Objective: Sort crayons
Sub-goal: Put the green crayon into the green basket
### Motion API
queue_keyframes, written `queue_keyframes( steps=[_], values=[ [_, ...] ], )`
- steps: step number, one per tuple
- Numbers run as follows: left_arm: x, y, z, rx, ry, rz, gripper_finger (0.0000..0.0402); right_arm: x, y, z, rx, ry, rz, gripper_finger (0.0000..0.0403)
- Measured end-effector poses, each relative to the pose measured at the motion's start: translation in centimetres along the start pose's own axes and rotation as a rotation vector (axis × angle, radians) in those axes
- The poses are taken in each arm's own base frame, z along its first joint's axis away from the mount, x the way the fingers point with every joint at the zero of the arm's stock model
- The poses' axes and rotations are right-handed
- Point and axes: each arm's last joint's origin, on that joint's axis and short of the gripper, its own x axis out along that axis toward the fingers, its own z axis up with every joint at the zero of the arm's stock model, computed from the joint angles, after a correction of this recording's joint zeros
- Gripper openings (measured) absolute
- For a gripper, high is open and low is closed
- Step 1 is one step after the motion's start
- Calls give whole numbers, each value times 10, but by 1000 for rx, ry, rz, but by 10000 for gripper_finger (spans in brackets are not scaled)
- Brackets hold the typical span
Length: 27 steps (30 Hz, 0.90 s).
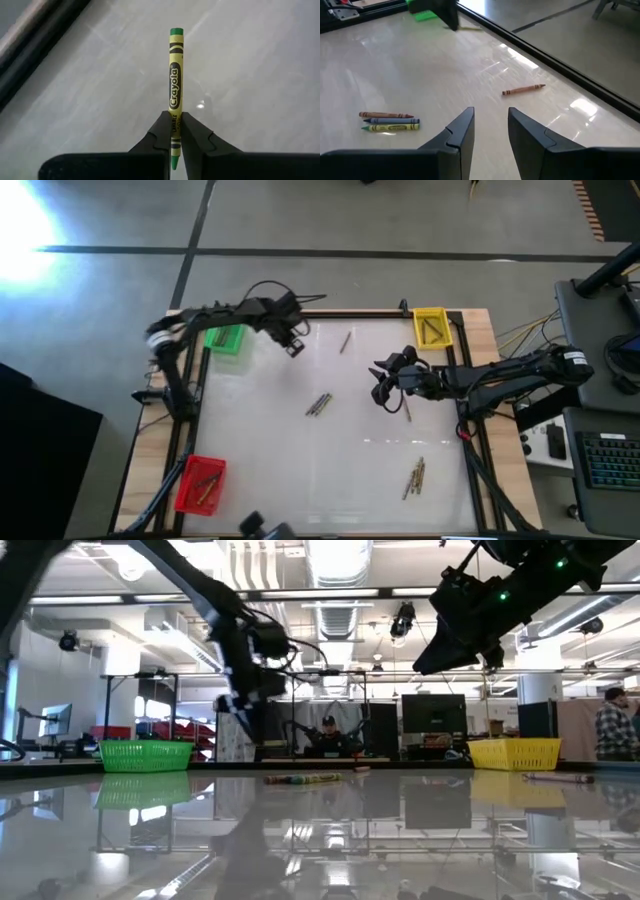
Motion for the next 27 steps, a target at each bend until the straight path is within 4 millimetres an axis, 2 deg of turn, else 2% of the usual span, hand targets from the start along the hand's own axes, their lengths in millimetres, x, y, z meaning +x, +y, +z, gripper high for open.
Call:
queue_keyframes(
  steps=[7, 11, 16, 21, 27],
  values=[
    [-32, 25, -58, -103, -10, 83, 1, 0, 0, 0, 46, -2, 1, 108],
    [-51, 36, -75, -162, -65, 93, 0, 0, 0, 1, 47, -2, 1, 103],
    [-76, 43, -83, -192, -154, 101, 0, 0, 1, 3, 51, -9, 4, 103],
    [-82, 62, -92, -270, -170, 227, 0, 0, 1, 3, 51, -7, 8, 103],
    [-70, 91, -106, -474, -120, 315, 7, 0, 3, 3, 51, 23, 85, 101]
  ],
)
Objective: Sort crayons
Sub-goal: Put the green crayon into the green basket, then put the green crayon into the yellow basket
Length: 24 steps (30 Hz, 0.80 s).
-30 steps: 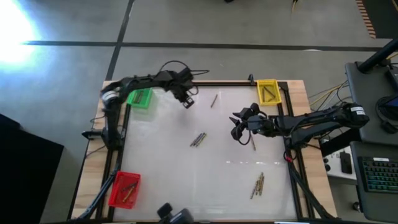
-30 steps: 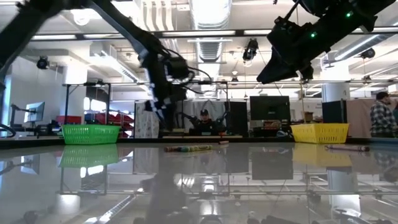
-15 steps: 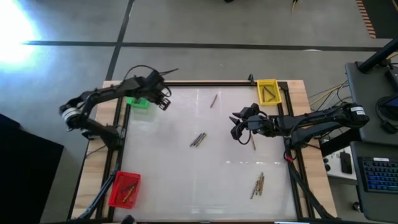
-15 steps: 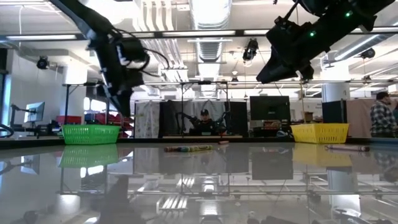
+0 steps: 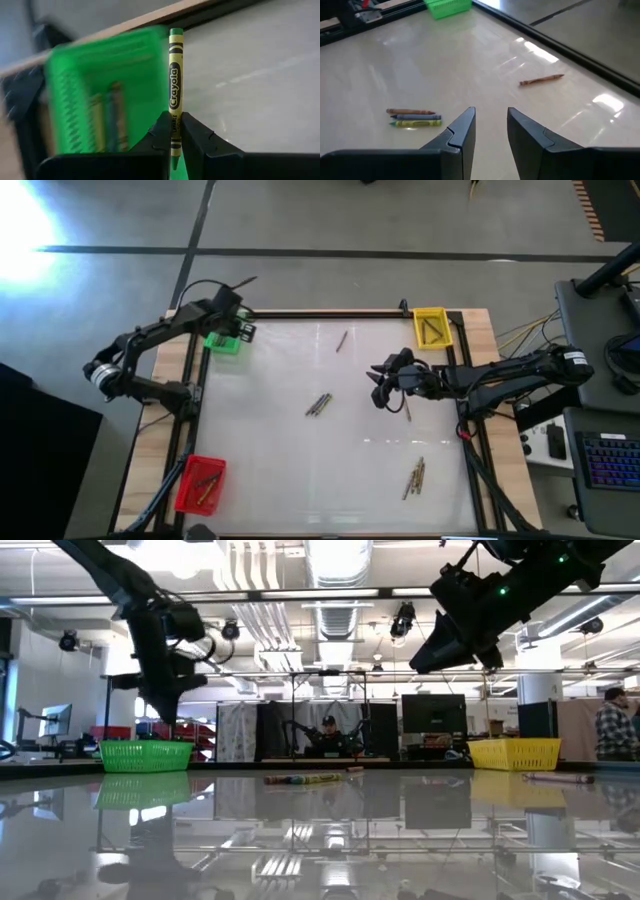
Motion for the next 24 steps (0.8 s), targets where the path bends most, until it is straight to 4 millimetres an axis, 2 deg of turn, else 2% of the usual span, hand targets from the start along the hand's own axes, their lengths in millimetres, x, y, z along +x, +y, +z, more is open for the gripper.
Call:
queue_keyframes(
  steps=[3, 15, 17, 20, 24],
  values=[
    [6, 7, -5, -64, -1, 80, 24, 0, 0, 0, 0, 4, 10, 106],
    [5, 7, -6, -81, -15, 66, 135, 0, 0, 0, 0, 5, 9, 116],
    [4, 5, -6, -60, -7, 23, 150, 0, 0, 0, 0, 5, 10, 116],
    [-3, -10, -3, -7, -45, -190, 162, 0, 0, -1, -5, 14, 6, 116],
    [-20, -52, 2, 73, -197, -438, 162, 0, 0, -1, -12, 15, 4, 116]
  ],
)
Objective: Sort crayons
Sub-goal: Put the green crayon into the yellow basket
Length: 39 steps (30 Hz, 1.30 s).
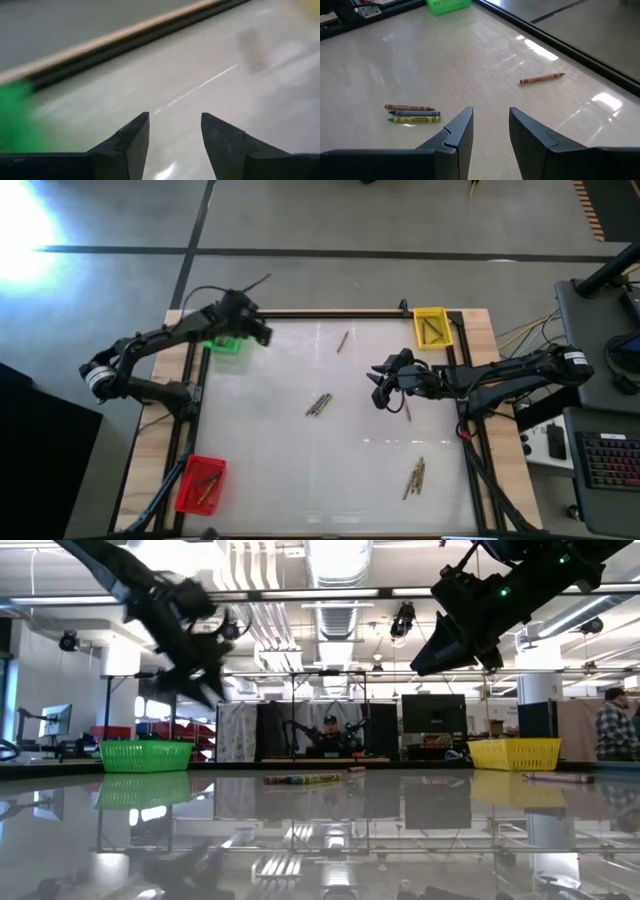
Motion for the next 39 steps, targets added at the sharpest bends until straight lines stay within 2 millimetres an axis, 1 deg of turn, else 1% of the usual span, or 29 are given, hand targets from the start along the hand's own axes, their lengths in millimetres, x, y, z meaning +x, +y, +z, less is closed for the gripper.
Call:
queue_keyframes(
  steps=[4, 6, 8, 10, 13, 16, 19, 24, 26, 29, 33, 39],
  values=[
    [8, -56, -3, 121, -117, -184, 156, 0, 0, 0, 8, -3, -1, 116],
    [13, -79, -11, 175, -125, -256, 154, 1, -1, 1, 45, -2, -8, 116],
    [19, -97, -22, 223, -100, -299, 153, 4, -2, -1, 120, 9, -23, 116],
    [26, -111, -36, 266, -55, -324, 152, 10, -2, -7, 184, 46, -43, 116],
    [35, -127, -55, 322, 2, -324, 152, 19, 3, -21, 211, 120, -67, 116],
    [38, -143, -73, 379, 29, -315, 152, 22, 10, -34, 250, 198, -81, 116],
    [36, -160, -92, 440, 35, -314, 152, 15, 18, -42, 252, 332, -111, 116],
    [27, -187, -123, 525, -22, -328, 152, -11, 30, -33, 241, 520, -276, 116],
    [24, -193, -135, 538, -57, -360, 152, -20, 35, -31, 220, 577, -345, 116],
    [22, -191, -150, 546, -81, -407, 152, -25, 39, -33, 190, 627, -422, 116],
    [22, -182, -159, 520, -74, -413, 152, -18, 40, -47, 172, 703, -484, 116],
    [17, -173, -161, 505, -80, -410, 152, -2, 28, -64, 165, 781, -590, 116]
  ],
)
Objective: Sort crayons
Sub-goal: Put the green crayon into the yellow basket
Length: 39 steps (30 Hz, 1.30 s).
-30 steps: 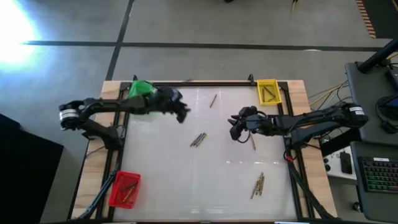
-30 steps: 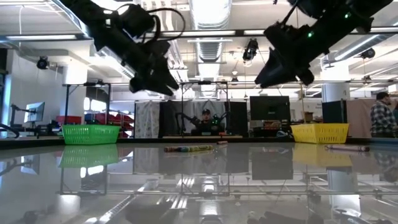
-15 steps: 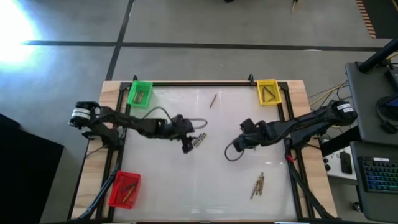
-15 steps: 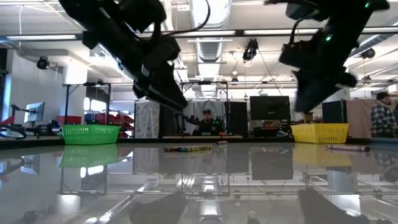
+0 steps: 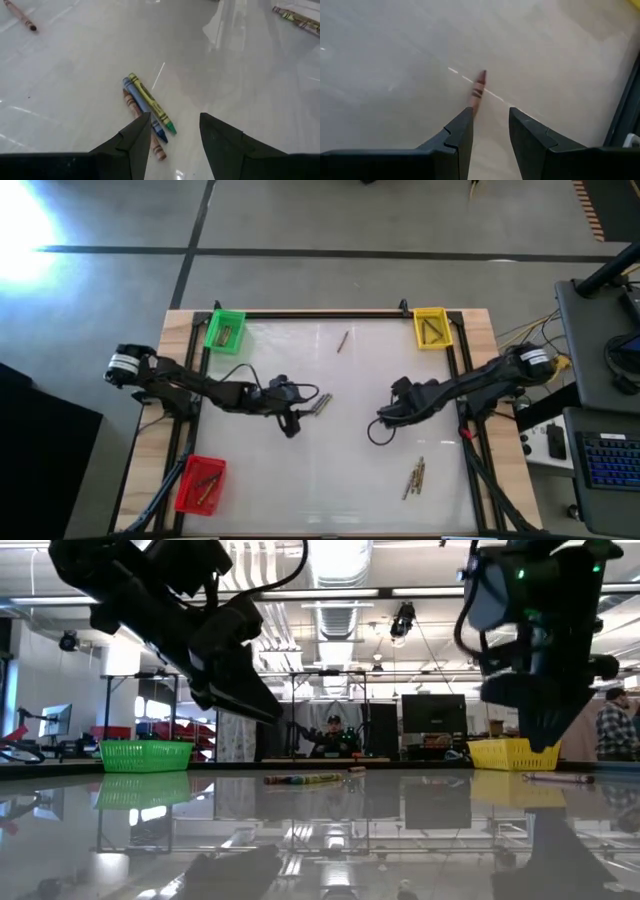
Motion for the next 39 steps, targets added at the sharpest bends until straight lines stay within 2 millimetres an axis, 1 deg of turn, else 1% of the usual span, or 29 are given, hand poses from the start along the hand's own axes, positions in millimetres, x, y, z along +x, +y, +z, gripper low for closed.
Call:
queue_keyframes(
  steps=[6, 11, 16, 18, 20, 22, 24, 26, 28, 31, 33, 37, 39],
  values=[
    [-2, 0, 1, 6, -6, -1, 153, 15, 0, -1, -13, 75, -39, 116],
    [-2, 0, 1, 23, 3, 2, 153, 15, 2, -3, -28, 118, -11, 116],
    [-2, 2, -3, 18, 18, 8, 153, 14, 7, -1, -36, 100, 68, 116],
    [-1, 2, -3, 13, 18, 8, 153, 14, 11, -3, -27, 147, 108, 116],
    [0, 1, -6, 5, 26, 6, 153, 10, 19, -8, -32, 239, 210, 116],
    [2, 0, -12, 2, 49, 8, 153, -6, 32, -18, -70, 341, 337, 116],
    [4, -1, -17, 8, 70, 11, 153, -26, 42, -32, -110, 384, 389, 115],
    [5, 0, -19, 10, 75, 13, 153, -43, 46, -48, -125, 389, 364, 112],
    [7, -1, -19, 7, 68, 11, 153, -52, 47, -67, -111, 377, 283, 105],
    [8, -3, -20, -1, 66, 4, 153, -55, 47, -91, -95, 364, 176, 95],
    [8, -5, -22, -8, 72, 0, 153, -53, 50, -102, -60, 363, 150, 87],
    [9, -11, -26, -25, 77, -15, 153, -42, 62, -120, -19, 381, 169, 76],
    [10, -14, -25, -20, 75, -25, 153, -43, 69, -126, -30, 394, 214, 75]
  ],
)
